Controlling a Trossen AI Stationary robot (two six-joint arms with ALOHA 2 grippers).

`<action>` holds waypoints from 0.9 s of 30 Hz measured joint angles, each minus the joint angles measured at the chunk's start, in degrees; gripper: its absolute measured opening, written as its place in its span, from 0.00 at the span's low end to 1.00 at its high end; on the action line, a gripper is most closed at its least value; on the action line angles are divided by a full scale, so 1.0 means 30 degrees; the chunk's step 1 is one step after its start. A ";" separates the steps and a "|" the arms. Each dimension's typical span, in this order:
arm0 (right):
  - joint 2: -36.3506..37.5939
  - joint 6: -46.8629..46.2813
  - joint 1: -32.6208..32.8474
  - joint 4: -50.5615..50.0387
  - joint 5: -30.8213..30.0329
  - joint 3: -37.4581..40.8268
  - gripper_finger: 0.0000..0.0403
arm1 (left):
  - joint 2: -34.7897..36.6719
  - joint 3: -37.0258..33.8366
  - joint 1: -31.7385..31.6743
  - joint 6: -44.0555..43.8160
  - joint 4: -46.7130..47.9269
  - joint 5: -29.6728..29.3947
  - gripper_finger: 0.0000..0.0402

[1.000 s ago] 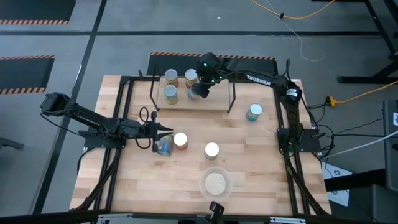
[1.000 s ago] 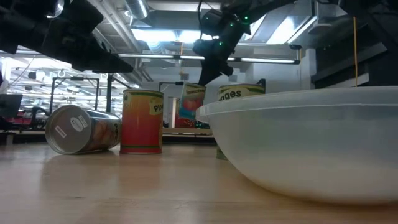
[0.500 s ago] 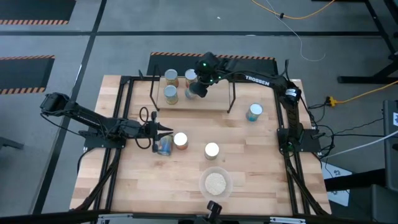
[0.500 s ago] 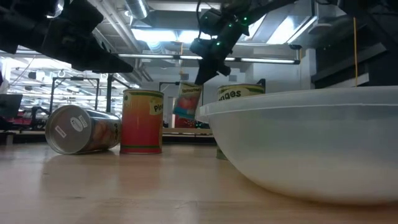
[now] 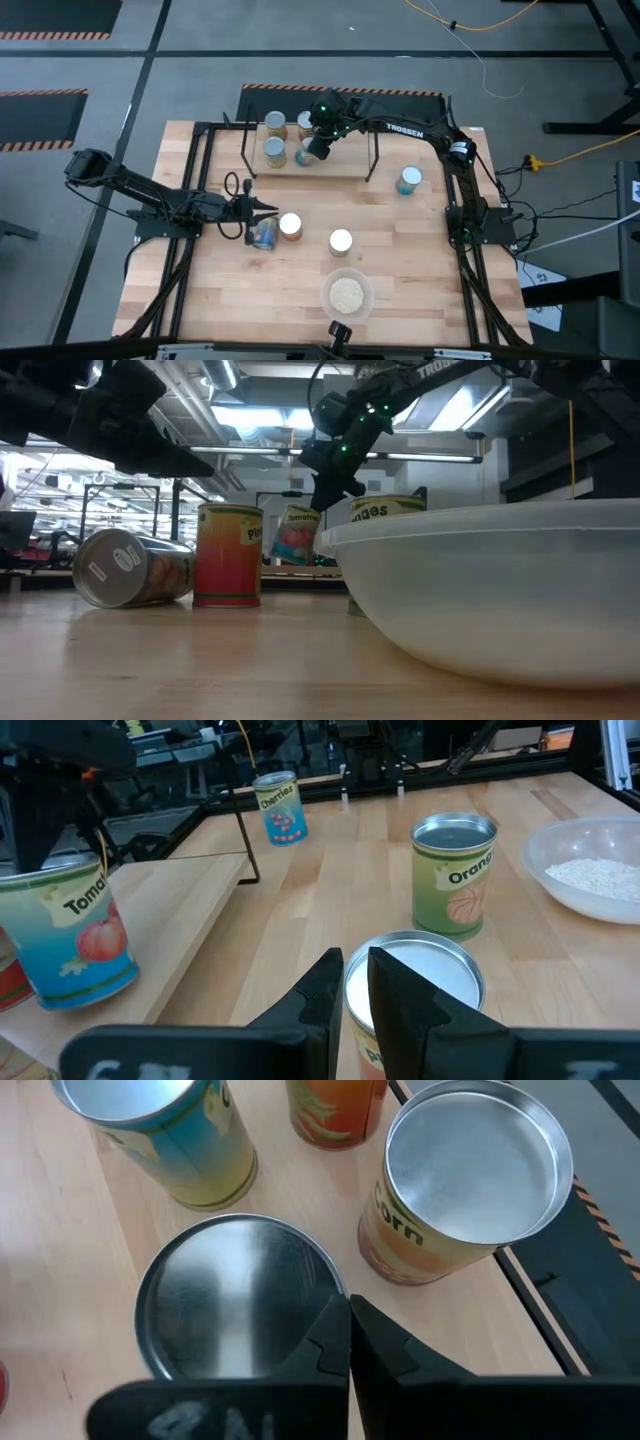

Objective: Pick and place cans onto a shelf
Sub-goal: Put the canned tomatoes on the shelf

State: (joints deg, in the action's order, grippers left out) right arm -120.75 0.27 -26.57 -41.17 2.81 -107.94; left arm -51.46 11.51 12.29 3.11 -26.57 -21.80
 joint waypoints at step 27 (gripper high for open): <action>-0.0022 0.0000 0.0007 0.0029 -0.0052 0.0015 0.05 | 0.0000 0.0000 0.0000 0.0007 0.0007 0.0001 0.11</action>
State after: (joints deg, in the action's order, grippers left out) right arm -120.81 0.27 -26.55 -41.08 2.65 -107.90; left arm -51.46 11.51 12.29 3.14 -26.55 -21.80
